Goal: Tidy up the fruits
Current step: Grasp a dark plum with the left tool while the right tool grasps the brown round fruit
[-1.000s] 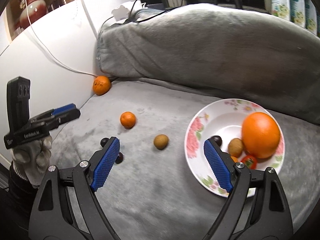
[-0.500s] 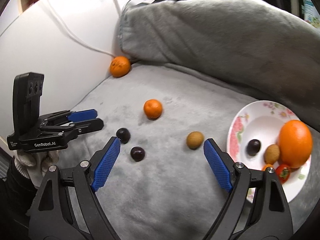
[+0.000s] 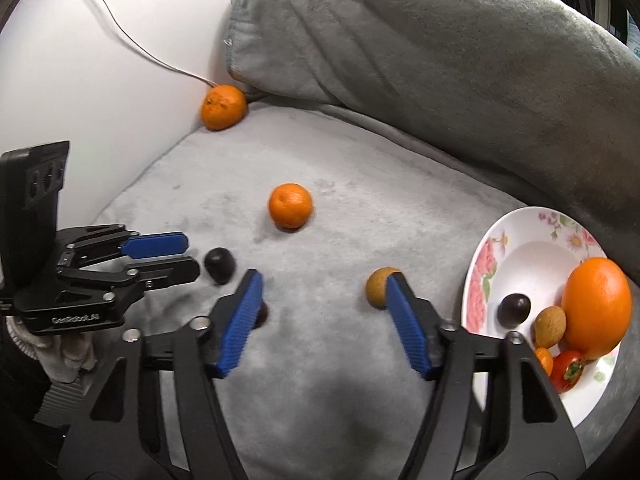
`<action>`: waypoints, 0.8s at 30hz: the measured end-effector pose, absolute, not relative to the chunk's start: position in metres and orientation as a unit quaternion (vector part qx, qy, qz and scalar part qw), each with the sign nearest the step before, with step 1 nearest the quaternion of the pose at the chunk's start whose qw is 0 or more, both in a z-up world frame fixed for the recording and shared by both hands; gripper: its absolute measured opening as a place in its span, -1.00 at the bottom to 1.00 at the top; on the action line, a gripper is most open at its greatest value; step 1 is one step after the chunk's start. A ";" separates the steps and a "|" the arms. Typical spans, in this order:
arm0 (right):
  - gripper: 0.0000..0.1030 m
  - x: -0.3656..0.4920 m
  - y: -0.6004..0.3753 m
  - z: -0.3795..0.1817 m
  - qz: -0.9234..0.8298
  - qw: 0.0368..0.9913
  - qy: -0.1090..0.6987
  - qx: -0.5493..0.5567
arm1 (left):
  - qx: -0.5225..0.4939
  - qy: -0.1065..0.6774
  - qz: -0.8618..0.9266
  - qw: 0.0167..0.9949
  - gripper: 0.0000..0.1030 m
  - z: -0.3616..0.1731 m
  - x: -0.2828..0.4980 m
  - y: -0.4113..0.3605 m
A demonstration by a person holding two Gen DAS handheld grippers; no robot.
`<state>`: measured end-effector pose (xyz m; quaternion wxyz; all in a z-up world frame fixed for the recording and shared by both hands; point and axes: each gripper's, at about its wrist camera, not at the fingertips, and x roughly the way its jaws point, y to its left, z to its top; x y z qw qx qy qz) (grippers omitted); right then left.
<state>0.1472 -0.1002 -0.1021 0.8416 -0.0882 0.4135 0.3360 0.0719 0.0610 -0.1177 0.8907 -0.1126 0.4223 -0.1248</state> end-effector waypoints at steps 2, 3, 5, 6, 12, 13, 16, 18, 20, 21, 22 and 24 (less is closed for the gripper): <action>0.19 0.153 -0.097 -0.105 0.330 0.841 0.416 -0.104 | -0.109 0.425 -0.125 0.890 -0.31 -0.119 0.074 0.060; 0.18 0.155 -0.096 -0.107 0.325 0.841 0.417 -0.114 | -0.107 0.426 -0.125 0.890 -0.34 -0.120 0.074 0.059; 0.15 0.159 -0.093 -0.109 0.319 0.840 0.419 -0.129 | -0.103 0.427 -0.126 0.889 -0.35 -0.121 0.076 0.058; 0.12 0.161 -0.092 -0.110 0.317 0.839 0.421 -0.135 | -0.101 0.428 -0.126 0.889 -0.35 -0.121 0.076 0.058; 0.06 0.171 -0.086 -0.120 0.313 0.829 0.430 -0.173 | -0.093 0.434 -0.128 0.887 -0.42 -0.125 0.080 0.055; 0.05 0.173 -0.085 -0.123 0.313 0.827 0.432 -0.177 | -0.092 0.435 -0.129 0.887 -0.42 -0.125 0.080 0.054; -0.05 0.179 -0.085 -0.128 0.309 0.823 0.438 -0.186 | -0.086 0.437 -0.132 0.885 -0.43 -0.126 0.081 0.052; -0.14 0.181 -0.083 -0.131 0.307 0.820 0.442 -0.192 | -0.083 0.439 -0.133 0.885 -0.46 -0.127 0.082 0.051; -0.15 0.182 -0.082 -0.133 0.305 0.819 0.444 -0.199 | -0.082 0.441 -0.134 0.884 -0.47 -0.127 0.083 0.051; -0.16 0.182 -0.082 -0.134 0.303 0.818 0.444 -0.203 | -0.081 0.442 -0.134 0.883 -0.47 -0.127 0.084 0.050; -0.17 0.182 -0.082 -0.136 0.303 0.818 0.445 -0.205 | -0.081 0.442 -0.134 0.883 -0.47 -0.128 0.084 0.050; -0.23 0.181 -0.081 -0.137 0.302 0.817 0.445 -0.206 | -0.079 0.443 -0.135 0.883 -0.48 -0.128 0.085 0.049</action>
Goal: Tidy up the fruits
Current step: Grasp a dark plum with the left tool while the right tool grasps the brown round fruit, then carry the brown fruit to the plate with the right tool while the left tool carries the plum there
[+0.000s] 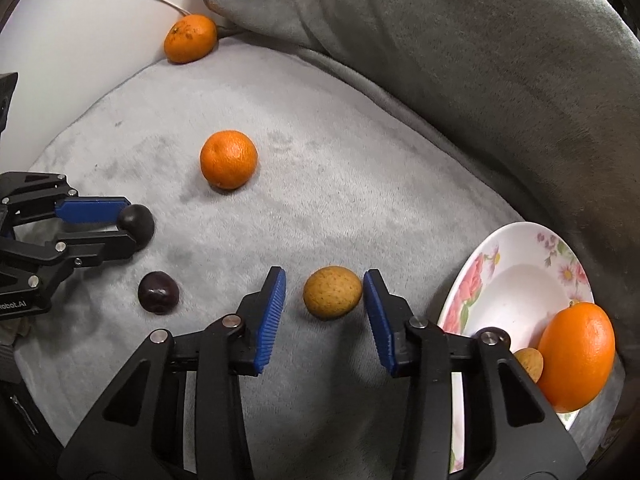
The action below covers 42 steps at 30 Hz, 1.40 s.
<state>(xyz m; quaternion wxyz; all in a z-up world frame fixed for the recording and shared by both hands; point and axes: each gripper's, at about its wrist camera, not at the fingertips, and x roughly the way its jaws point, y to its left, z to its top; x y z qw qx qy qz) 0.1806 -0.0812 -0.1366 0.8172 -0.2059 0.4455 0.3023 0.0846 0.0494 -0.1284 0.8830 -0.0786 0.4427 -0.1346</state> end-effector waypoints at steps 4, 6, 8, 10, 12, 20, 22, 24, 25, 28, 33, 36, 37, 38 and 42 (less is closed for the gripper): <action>-0.40 0.181 -0.079 -0.137 0.300 0.819 0.442 -0.206 | -0.076 0.444 -0.136 0.883 -0.56 -0.129 0.086 0.047; -0.42 0.180 -0.080 -0.135 0.300 0.821 0.441 -0.205 | -0.076 0.444 -0.136 0.883 -0.58 -0.129 0.086 0.047; -0.42 0.179 -0.081 -0.135 0.301 0.821 0.440 -0.202 | -0.076 0.443 -0.135 0.883 -0.59 -0.130 0.086 0.047; -0.42 0.179 -0.083 -0.135 0.301 0.823 0.440 -0.199 | -0.078 0.443 -0.134 0.883 -0.60 -0.131 0.088 0.045; -0.42 0.177 -0.085 -0.134 0.300 0.825 0.438 -0.195 | -0.081 0.443 -0.134 0.883 -0.60 -0.131 0.088 0.046; -0.42 0.167 -0.098 -0.122 0.305 0.835 0.428 -0.163 | -0.095 0.435 -0.126 0.886 -0.61 -0.126 0.081 0.051; -0.42 0.163 -0.104 -0.117 0.306 0.840 0.423 -0.151 | -0.099 0.431 -0.126 0.888 -0.61 -0.123 0.078 0.053; -0.42 0.158 -0.111 -0.112 0.308 0.844 0.417 -0.139 | -0.101 0.426 -0.126 0.890 -0.61 -0.118 0.076 0.053; -0.42 0.156 -0.115 -0.109 0.308 0.847 0.413 -0.132 | -0.102 0.423 -0.126 0.892 -0.61 -0.116 0.075 0.053; -0.42 0.149 -0.128 -0.101 0.307 0.855 0.403 -0.111 | -0.102 0.415 -0.129 0.895 -0.61 -0.108 0.075 0.050; -0.42 0.140 -0.159 -0.089 0.297 0.870 0.388 -0.068 | -0.104 0.400 -0.141 0.899 -0.61 -0.095 0.080 0.038; -0.42 0.137 -0.171 -0.084 0.287 0.877 0.381 -0.055 | -0.102 0.396 -0.152 0.900 -0.61 -0.090 0.087 0.027; -0.42 0.135 -0.177 -0.083 0.283 0.879 0.380 -0.050 | -0.102 0.394 -0.156 0.900 -0.61 -0.089 0.089 0.024; -0.42 0.135 -0.181 -0.083 0.279 0.881 0.379 -0.046 | -0.101 0.393 -0.160 0.900 -0.61 -0.087 0.091 0.019; -0.42 0.130 -0.204 -0.083 0.263 0.888 0.375 -0.028 | -0.096 0.391 -0.176 0.898 -0.61 -0.083 0.099 0.004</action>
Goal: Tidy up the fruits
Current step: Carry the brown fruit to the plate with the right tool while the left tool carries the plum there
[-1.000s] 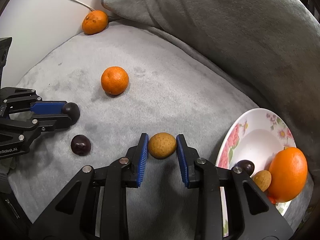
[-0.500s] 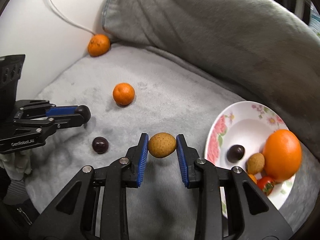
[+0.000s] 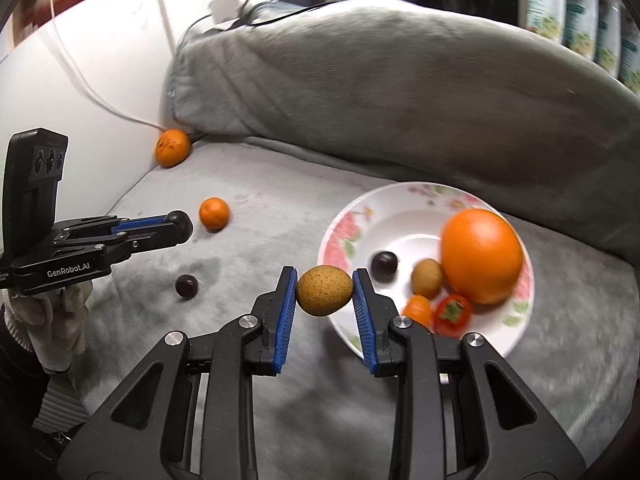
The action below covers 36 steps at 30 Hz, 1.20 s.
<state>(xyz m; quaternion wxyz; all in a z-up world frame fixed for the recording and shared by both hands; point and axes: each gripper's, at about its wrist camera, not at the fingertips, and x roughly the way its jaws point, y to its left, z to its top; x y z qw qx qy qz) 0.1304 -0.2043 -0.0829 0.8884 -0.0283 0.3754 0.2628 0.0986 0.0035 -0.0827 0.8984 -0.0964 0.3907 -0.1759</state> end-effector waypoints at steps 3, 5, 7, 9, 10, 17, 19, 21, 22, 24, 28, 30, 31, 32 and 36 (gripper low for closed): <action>-0.42 0.127 -0.218 -0.084 0.254 0.891 0.376 -0.020 | -0.092 0.390 -0.188 0.897 -0.61 -0.080 0.103 -0.009; -0.42 0.126 -0.224 -0.086 0.248 0.893 0.376 -0.017 | -0.089 0.389 -0.195 0.896 -0.61 -0.079 0.108 -0.017; -0.42 0.124 -0.231 -0.086 0.244 0.894 0.375 -0.013 | -0.086 0.389 -0.202 0.895 -0.61 -0.077 0.111 -0.023; -0.42 0.122 -0.238 -0.087 0.241 0.895 0.376 -0.009 | -0.084 0.389 -0.206 0.894 -0.61 -0.077 0.116 -0.029; -0.42 0.122 -0.240 -0.087 0.240 0.895 0.377 -0.009 | -0.083 0.389 -0.208 0.894 -0.61 -0.077 0.117 -0.032; -0.42 0.122 -0.253 -0.091 0.230 0.896 0.380 -0.004 | -0.075 0.397 -0.222 0.887 -0.61 -0.080 0.130 -0.051; -0.42 0.122 -0.256 -0.092 0.229 0.895 0.382 -0.002 | -0.071 0.398 -0.225 0.886 -0.61 -0.081 0.134 -0.057; -0.42 0.123 -0.257 -0.094 0.229 0.895 0.384 -0.001 | -0.067 0.400 -0.229 0.885 -0.61 -0.081 0.138 -0.063; -0.42 0.123 -0.257 -0.094 0.229 0.894 0.384 -0.001 | -0.065 0.401 -0.230 0.884 -0.61 -0.082 0.140 -0.065; -0.42 0.123 -0.257 -0.096 0.230 0.894 0.385 -0.002 | -0.062 0.402 -0.232 0.883 -0.61 -0.082 0.144 -0.070; -0.42 0.124 -0.254 -0.097 0.234 0.892 0.388 -0.002 | -0.054 0.404 -0.237 0.882 -0.61 -0.082 0.151 -0.078; -0.42 0.125 -0.251 -0.098 0.237 0.890 0.389 -0.003 | -0.051 0.405 -0.238 0.881 -0.61 -0.083 0.155 -0.081; -0.42 0.125 -0.250 -0.099 0.238 0.890 0.389 -0.003 | -0.050 0.405 -0.239 0.881 -0.61 -0.083 0.156 -0.083; -0.42 0.126 -0.249 -0.099 0.240 0.889 0.389 -0.003 | -0.048 0.405 -0.239 0.881 -0.61 -0.083 0.159 -0.084; -0.42 0.128 -0.245 -0.099 0.245 0.887 0.390 -0.004 | -0.045 0.407 -0.243 0.880 -0.61 -0.083 0.166 -0.090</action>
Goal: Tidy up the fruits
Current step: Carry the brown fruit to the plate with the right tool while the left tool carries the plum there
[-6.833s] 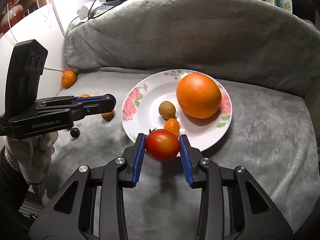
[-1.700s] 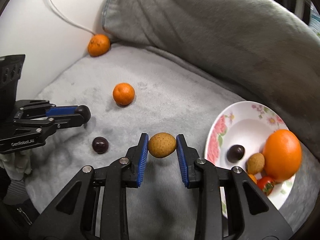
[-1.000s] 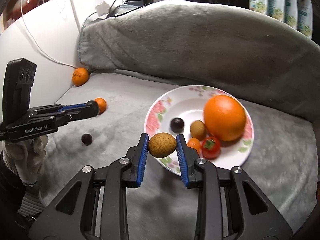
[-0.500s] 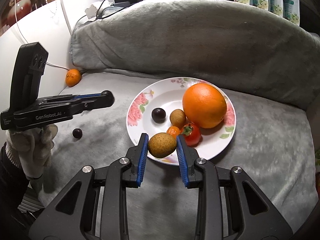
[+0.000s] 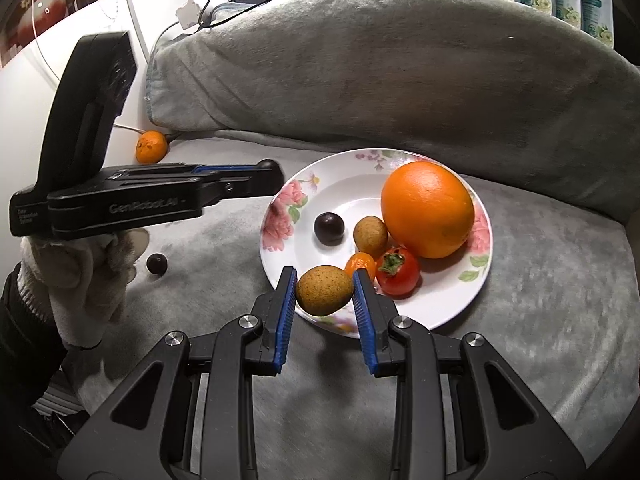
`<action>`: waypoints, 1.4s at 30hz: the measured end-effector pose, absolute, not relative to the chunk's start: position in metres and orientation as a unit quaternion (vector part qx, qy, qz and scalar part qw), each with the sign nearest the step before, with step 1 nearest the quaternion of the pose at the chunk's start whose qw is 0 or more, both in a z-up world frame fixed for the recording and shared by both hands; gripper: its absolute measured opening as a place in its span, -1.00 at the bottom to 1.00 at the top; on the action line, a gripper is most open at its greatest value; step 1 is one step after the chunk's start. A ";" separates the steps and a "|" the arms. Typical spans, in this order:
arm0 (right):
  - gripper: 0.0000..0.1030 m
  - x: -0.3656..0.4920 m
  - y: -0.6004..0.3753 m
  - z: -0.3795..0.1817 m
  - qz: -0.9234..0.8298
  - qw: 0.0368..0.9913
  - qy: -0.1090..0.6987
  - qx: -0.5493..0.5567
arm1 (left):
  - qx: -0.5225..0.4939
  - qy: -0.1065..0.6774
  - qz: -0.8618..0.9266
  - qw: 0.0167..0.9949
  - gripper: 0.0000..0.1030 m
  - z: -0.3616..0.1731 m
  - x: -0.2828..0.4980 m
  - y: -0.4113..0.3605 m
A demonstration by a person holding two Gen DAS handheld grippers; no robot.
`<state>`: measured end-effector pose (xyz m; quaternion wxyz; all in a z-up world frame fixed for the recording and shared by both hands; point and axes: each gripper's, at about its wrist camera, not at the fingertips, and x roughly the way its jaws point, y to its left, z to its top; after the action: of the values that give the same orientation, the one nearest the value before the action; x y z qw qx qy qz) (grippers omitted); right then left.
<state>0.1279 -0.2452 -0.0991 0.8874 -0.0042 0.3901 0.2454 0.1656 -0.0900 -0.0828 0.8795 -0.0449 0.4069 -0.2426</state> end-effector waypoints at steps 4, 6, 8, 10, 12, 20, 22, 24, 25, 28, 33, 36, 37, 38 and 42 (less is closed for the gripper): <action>-0.42 0.128 -0.241 -0.101 0.249 0.886 0.392 -0.009 | -0.041 0.409 -0.246 0.878 -0.61 -0.084 0.172 -0.097; -0.42 0.128 -0.240 -0.101 0.250 0.885 0.392 -0.009 | -0.040 0.411 -0.248 0.877 -0.61 -0.085 0.174 -0.099; -0.42 0.129 -0.239 -0.102 0.251 0.885 0.392 -0.010 | -0.040 0.412 -0.248 0.876 -0.61 -0.085 0.176 -0.100; -0.42 0.129 -0.238 -0.102 0.253 0.884 0.393 -0.011 | -0.039 0.413 -0.249 0.875 -0.61 -0.085 0.177 -0.101; -0.42 0.130 -0.237 -0.102 0.254 0.884 0.393 -0.011 | -0.037 0.412 -0.247 0.876 -0.61 -0.085 0.178 -0.102; -0.42 0.130 -0.235 -0.101 0.256 0.884 0.391 -0.014 | -0.035 0.409 -0.249 0.877 -0.60 -0.083 0.179 -0.106; -0.42 0.130 -0.235 -0.102 0.257 0.883 0.392 -0.014 | -0.033 0.406 -0.248 0.879 -0.59 -0.082 0.179 -0.108; -0.38 0.130 -0.236 -0.101 0.254 0.885 0.391 -0.016 | -0.030 0.404 -0.245 0.881 -0.46 -0.081 0.178 -0.109; -0.19 0.130 -0.236 -0.101 0.252 0.885 0.390 -0.016 | -0.031 0.404 -0.245 0.881 -0.42 -0.081 0.178 -0.110; 0.20 0.129 -0.240 -0.098 0.247 0.890 0.383 -0.011 | -0.031 0.402 -0.245 0.882 -0.31 -0.079 0.178 -0.110; 0.40 0.127 -0.244 -0.093 0.242 0.895 0.375 -0.007 | -0.033 0.394 -0.242 0.886 0.29 -0.075 0.176 -0.110; 0.62 0.125 -0.244 -0.090 0.244 0.896 0.370 -0.008 | -0.040 0.389 -0.240 0.888 0.49 -0.072 0.175 -0.110; 0.66 0.124 -0.243 -0.089 0.245 0.897 0.368 -0.009 | -0.040 0.388 -0.242 0.888 0.49 -0.071 0.174 -0.110; 0.68 0.123 -0.243 -0.088 0.245 0.897 0.366 -0.010 | -0.039 0.389 -0.240 0.888 0.49 -0.071 0.174 -0.111; 0.71 0.121 -0.240 -0.086 0.244 0.898 0.367 -0.016 | -0.037 0.392 -0.236 0.888 0.50 -0.068 0.172 -0.112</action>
<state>0.1215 -0.2398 -0.0859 0.8976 -0.0159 0.3666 0.2444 0.1721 -0.1118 -0.0683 0.8884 -0.0368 0.3922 -0.2359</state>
